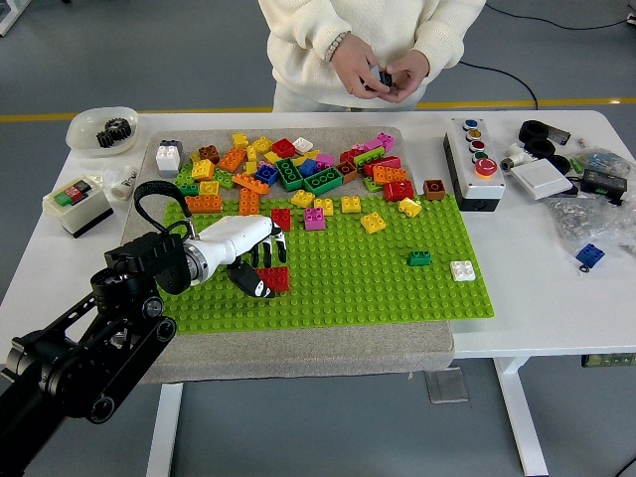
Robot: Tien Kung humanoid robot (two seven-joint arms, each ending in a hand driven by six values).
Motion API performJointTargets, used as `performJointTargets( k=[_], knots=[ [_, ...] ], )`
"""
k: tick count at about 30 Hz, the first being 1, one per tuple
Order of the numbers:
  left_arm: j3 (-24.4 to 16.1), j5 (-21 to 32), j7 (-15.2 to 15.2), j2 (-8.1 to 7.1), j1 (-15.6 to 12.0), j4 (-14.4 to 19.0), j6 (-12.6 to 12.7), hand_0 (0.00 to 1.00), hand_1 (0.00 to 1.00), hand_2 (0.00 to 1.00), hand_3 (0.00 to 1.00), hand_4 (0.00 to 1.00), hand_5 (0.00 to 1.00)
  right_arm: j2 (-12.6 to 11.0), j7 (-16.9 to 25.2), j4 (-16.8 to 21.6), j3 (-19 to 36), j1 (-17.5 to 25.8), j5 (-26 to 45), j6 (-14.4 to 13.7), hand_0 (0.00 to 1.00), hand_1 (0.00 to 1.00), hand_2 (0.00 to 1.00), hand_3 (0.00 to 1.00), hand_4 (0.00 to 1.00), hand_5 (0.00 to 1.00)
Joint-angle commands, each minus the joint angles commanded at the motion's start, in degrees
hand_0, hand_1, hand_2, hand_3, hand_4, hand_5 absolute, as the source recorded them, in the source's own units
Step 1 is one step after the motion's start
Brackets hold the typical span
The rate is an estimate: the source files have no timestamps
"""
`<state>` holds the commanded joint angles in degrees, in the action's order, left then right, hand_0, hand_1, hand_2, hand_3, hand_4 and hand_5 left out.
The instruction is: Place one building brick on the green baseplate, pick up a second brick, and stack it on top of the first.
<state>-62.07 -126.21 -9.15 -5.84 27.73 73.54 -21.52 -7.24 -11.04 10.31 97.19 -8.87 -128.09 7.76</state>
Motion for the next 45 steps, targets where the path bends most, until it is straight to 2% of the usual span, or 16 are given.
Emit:
performJointTargets(
  k=[24,33,45],
  knots=[
    [0.67,0.09,1.52,0.57,-0.1,-2.39,1.42,0.489,0.371,0.399,0.476,0.928,0.002,0.04,0.0,0.0,-0.11,-0.13,0.24,-0.01,0.746,0.657,0.726,0.621,0.842,0.313],
    [0.59,-0.12,1.89,0.58,-0.12,-2.36,0.74,0.486,0.371,0.399,0.477,0.926,0.002,0.05,0.01,0.0,-0.14,-0.11,0.29,-0.01,0.746,0.657,0.726,0.621,0.842,0.313],
    [1.13,0.56,1.99,0.64,0.03,-2.62,1.71,0.496,0.384,0.409,0.485,0.95,0.002,0.1,0.02,0.0,-0.19,-0.12,0.19,0.06,0.746,0.657,0.726,0.621,0.842,0.313]
  ],
)
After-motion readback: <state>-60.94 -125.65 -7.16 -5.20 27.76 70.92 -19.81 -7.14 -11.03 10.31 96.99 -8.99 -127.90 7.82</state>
